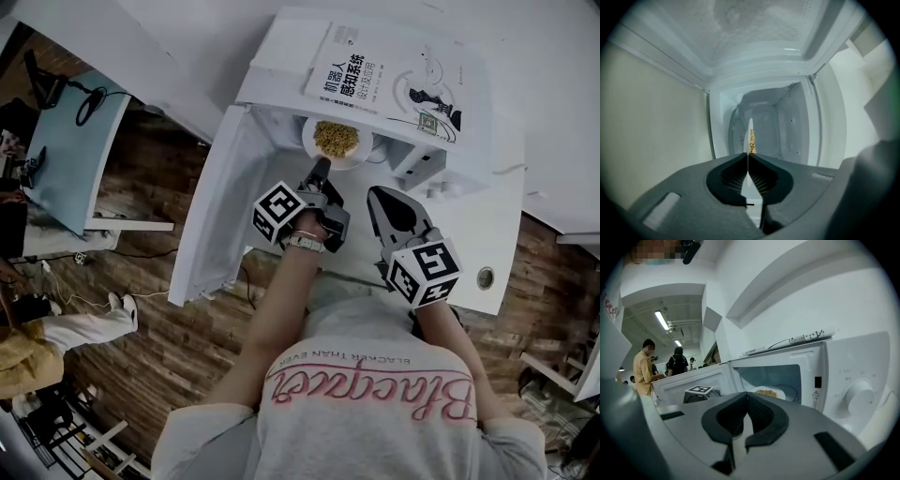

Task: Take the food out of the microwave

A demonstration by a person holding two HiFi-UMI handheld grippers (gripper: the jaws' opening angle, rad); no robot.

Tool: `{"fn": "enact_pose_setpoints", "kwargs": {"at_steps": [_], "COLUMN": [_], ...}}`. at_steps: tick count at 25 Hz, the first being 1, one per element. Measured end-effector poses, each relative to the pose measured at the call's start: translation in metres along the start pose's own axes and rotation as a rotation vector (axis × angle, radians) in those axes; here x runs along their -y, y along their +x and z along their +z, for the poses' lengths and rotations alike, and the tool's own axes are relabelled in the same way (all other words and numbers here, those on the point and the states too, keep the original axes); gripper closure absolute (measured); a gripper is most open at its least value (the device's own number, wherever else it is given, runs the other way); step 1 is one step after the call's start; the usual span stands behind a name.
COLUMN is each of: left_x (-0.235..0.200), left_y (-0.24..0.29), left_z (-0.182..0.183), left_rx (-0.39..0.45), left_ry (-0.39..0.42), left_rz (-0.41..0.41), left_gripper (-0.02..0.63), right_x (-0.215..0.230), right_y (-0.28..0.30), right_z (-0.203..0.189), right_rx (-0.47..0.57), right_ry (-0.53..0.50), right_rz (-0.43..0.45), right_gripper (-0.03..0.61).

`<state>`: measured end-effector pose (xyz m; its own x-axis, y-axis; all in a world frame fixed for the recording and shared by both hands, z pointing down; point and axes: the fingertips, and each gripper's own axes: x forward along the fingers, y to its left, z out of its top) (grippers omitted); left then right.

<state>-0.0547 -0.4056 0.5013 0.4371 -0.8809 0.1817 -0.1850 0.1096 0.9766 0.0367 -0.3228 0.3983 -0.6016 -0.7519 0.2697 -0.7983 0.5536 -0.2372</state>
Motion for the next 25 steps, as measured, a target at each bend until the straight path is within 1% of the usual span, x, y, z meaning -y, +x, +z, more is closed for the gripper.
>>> {"fn": "enact_pose_setpoints", "kwargs": {"at_steps": [4,7,12,20,22,25], "left_x": [0.01,0.019,0.033,0.058,0.065,0.071], "left_y": [-0.019,-0.032,-0.048,-0.071,-0.078,-0.091], "left_z": [-0.004,-0.007,-0.014,-0.032,-0.034,-0.036], "left_rx": [0.008,0.005,0.0,-0.02,-0.019,-0.01], "left_ry": [-0.002,-0.002,-0.005,-0.017,-0.015,-0.021], "left_rz": [-0.006,-0.016,-0.028,-0.067,-0.076,-0.081], "left_gripper": [0.601,0.601,0.601,0.601,0.601,0.601], "right_x": [-0.007,-0.014,-0.023,-0.01,-0.009,-0.01], "right_y": [-0.011,-0.017,-0.025,-0.036,-0.039,-0.044], "right_z": [0.015,0.024,0.03,0.038,0.04,0.044], "right_rx": [0.06,0.096,0.117,0.156,0.164,0.174], "right_ry": [-0.005,-0.061,-0.135,-0.094,-0.1,-0.135], "right_rz": [0.008,0.003,0.002,-0.036,-0.047,-0.063], "right_gripper": [0.566,0.566,0.568,0.568,0.568,0.568]}}
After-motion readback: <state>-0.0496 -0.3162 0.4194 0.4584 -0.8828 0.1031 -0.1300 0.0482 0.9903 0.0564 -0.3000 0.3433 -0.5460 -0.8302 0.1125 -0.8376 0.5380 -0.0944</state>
